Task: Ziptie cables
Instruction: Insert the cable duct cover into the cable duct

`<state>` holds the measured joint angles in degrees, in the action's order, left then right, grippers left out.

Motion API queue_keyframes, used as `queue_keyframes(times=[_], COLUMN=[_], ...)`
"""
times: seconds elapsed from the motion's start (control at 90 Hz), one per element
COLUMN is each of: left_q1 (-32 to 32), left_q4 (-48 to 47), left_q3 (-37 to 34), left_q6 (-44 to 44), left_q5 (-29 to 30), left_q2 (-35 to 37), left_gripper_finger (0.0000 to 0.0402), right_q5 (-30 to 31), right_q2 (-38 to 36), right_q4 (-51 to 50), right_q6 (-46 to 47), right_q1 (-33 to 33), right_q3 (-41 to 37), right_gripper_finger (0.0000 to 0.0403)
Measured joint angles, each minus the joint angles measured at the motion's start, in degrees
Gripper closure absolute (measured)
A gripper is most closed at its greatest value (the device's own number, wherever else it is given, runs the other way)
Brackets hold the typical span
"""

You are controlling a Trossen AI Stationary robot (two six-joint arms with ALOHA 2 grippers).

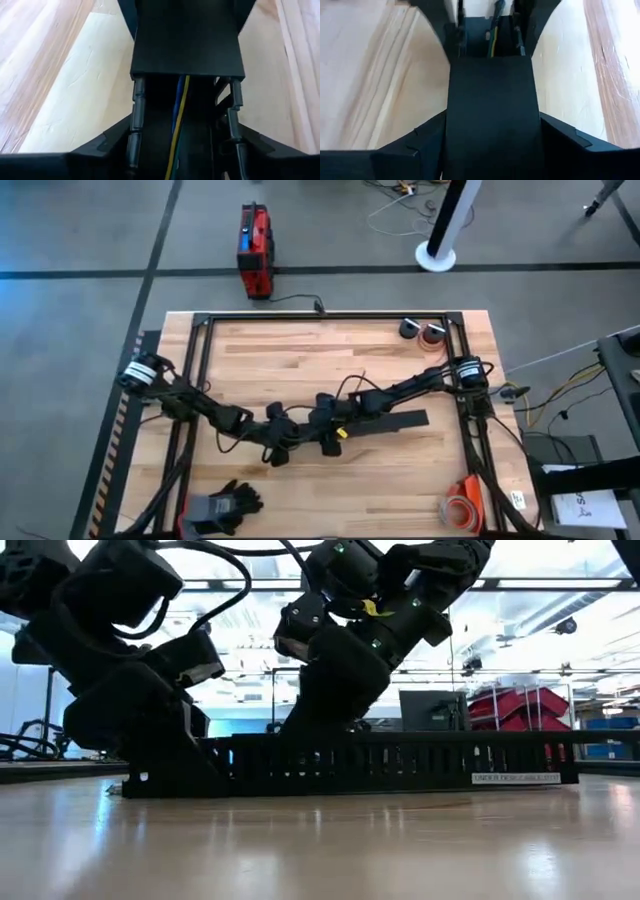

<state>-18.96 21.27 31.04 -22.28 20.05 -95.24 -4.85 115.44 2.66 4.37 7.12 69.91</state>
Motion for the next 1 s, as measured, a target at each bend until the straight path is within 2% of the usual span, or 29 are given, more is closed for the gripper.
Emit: queue_keyframes(times=[0.222, 0.444, 0.578, 0.689, 0.844, 1.0], left_q1=[0.37, 0.41, 0.45, 0.48, 0.50, 0.53], left_q4=[-0.27, -1.30, -1.55, -1.73, -1.86, -1.76], left_q3=[0.19, 0.24, 0.22, 0.20, 0.13, 0.04], left_q6=[0.24, -0.71, -0.92, -0.90, -0.71, -0.46], left_q5=[-0.26, -0.74, -0.91, -1.16, -2.01, -2.11], left_q2=[0.00, 0.02, 0.02, -0.04, -0.04, -0.04], left_gripper_finger=[0.0186, 0.0176, 0.0181, 0.0184, 0.0180, 0.0184], right_q5=[-0.97, -1.03, -1.41, -1.36, -1.39, -1.60], right_q2=[-0.23, -0.35, -0.33, -0.33, -0.28, -0.14], right_q4=[-1.24, -1.81, -1.83, -1.90, -2.08, -1.71], right_q6=[0.59, 2.02, 2.19, 2.21, 3.57, 3.53], right_q1=[-0.11, 0.03, -0.18, -0.23, -0.51, -0.60], right_q3=[0.06, 0.22, 0.22, 0.22, 0.38, 0.76], right_gripper_finger=[0.0184, 0.0132, 0.0122, 0.0137, 0.0188, 0.0190])
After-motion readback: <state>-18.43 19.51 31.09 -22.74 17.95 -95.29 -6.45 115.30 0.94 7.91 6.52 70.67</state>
